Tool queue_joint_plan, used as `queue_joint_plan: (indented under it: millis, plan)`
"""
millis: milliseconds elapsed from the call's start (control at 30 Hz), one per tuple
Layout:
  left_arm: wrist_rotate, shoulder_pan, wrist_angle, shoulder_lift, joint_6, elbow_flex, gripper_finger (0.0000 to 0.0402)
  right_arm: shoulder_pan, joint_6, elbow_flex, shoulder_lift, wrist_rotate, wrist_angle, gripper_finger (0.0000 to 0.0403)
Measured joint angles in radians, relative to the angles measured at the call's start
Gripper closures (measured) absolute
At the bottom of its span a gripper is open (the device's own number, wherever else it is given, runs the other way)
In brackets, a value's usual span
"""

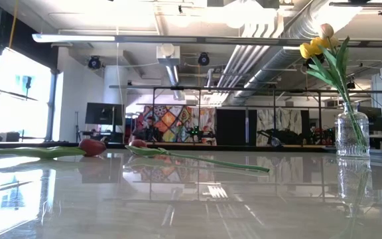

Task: Sort flowers into vase by color
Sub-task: Put the red tulip into the yellow vase, then put the right dark red tulip into the yellow vase

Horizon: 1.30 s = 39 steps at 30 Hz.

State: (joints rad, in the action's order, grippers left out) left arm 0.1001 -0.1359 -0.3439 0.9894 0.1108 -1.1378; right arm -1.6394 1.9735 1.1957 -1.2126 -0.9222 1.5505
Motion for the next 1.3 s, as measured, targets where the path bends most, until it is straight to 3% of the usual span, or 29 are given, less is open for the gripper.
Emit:
queue_joint_plan:
  millis: [200, 367, 733, 967, 1300]
  plan:
    - [0.000, 0.000, 0.000, 0.000, 0.000, 0.000, 0.0290, 0.000, 0.116, 0.000, -0.040, 0.008, -0.030, 0.0287]
    - [0.000, 0.000, 0.000, 0.000, 0.000, 0.000, 0.0290, 0.003, 0.261, 0.004, -0.037, 0.000, -0.070, 0.0277]
    - [0.000, 0.000, 0.000, 0.000, 0.000, 0.000, 0.0290, 0.003, 0.213, 0.190, -0.037, -0.050, -0.153, 0.0277]
    - [0.000, 0.000, 0.000, 0.000, 0.000, 0.000, 0.0290, 0.047, 0.032, 0.333, -0.037, -0.148, -0.190, 0.0277]
    - [0.000, 0.000, 0.000, 0.000, 0.000, 0.000, 0.0290, 0.197, -0.468, 0.575, -0.037, -0.252, -0.219, 0.0277]
